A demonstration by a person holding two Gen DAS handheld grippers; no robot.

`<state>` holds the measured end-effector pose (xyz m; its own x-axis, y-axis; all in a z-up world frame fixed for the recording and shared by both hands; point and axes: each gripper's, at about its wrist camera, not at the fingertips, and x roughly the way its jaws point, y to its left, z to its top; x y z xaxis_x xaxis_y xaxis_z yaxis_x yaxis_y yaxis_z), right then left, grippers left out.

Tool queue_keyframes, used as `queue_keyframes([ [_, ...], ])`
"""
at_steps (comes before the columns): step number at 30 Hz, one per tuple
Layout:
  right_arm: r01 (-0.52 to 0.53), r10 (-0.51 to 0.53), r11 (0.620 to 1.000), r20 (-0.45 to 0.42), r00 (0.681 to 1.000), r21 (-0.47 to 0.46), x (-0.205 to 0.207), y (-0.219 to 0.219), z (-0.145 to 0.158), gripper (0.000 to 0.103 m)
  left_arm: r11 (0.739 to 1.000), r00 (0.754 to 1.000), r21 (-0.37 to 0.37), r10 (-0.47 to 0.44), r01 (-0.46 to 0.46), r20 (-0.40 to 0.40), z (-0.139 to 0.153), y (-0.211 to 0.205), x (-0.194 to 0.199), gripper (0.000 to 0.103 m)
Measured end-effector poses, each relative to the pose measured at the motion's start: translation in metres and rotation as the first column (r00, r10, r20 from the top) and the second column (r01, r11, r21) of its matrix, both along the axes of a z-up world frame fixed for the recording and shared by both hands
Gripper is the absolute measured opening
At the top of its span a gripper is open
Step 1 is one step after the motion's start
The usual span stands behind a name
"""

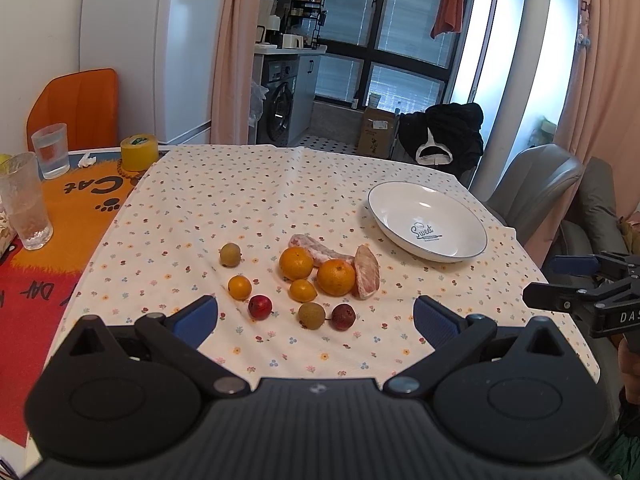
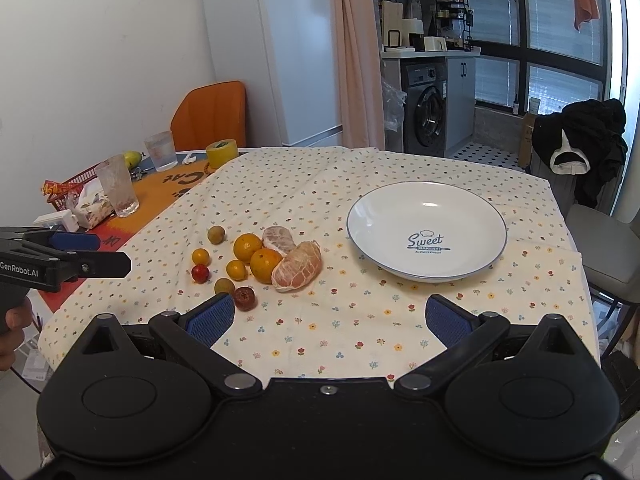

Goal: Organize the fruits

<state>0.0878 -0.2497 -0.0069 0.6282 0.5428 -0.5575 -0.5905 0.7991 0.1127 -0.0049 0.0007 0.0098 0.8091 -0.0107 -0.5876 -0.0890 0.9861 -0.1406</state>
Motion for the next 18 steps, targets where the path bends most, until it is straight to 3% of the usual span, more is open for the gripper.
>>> queue_keyframes([
  [18, -0.004, 0.004, 1.0, 0.005, 1.0, 0.004, 0.0022, 0.0003, -0.0012, 0.103, 1.0, 1.0, 0.003, 0.003, -0.003, 0.006, 0.0008, 0.0033, -0.0002, 0.103],
])
